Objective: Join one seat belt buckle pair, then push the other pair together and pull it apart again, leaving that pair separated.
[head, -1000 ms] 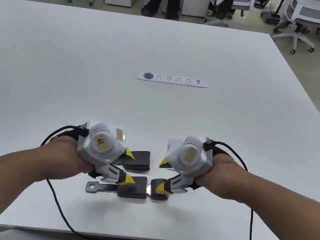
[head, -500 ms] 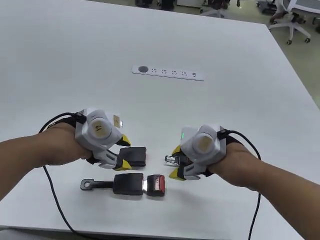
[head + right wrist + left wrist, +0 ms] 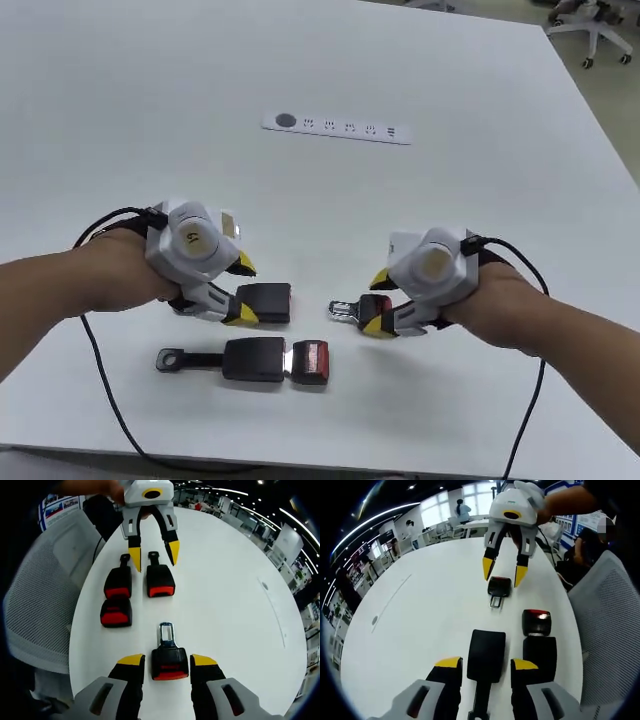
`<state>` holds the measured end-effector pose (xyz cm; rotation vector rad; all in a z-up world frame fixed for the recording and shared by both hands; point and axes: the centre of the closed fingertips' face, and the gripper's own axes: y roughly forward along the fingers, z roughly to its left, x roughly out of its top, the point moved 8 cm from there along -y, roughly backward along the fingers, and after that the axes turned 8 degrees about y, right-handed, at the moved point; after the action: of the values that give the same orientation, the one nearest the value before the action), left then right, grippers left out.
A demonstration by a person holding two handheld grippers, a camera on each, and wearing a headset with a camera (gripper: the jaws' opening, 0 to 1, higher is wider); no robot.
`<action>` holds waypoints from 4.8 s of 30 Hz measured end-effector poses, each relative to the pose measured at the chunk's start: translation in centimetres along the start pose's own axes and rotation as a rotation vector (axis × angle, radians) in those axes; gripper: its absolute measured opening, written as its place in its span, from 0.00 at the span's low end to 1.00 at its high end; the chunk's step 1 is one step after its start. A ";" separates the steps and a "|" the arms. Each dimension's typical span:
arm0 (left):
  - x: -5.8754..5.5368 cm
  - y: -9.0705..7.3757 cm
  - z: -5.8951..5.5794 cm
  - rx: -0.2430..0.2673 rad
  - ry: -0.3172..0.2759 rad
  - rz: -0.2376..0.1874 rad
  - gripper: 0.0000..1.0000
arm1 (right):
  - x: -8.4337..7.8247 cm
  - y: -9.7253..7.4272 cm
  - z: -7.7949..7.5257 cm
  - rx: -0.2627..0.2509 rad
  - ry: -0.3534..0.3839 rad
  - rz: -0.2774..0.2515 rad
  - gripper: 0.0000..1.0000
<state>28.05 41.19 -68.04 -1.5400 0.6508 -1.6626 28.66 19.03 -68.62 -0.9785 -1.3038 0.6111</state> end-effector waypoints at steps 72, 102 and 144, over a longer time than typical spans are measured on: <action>-1.7 2.4 0.6 -0.111 0.076 0.058 0.33 | 0.9 3.5 -0.7 0.111 -0.017 0.021 0.32; -1.9 2.7 1.0 -0.123 0.081 0.067 0.32 | 3.7 5.1 -0.2 0.143 -0.064 0.018 0.30; -1.9 2.6 0.8 -0.118 0.068 0.064 0.31 | 5.2 6.2 0.3 0.140 -0.057 0.025 0.30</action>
<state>29.30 41.32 -71.07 -1.5339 0.8381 -1.6598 30.30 26.52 -71.32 -0.8694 -1.2823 0.7441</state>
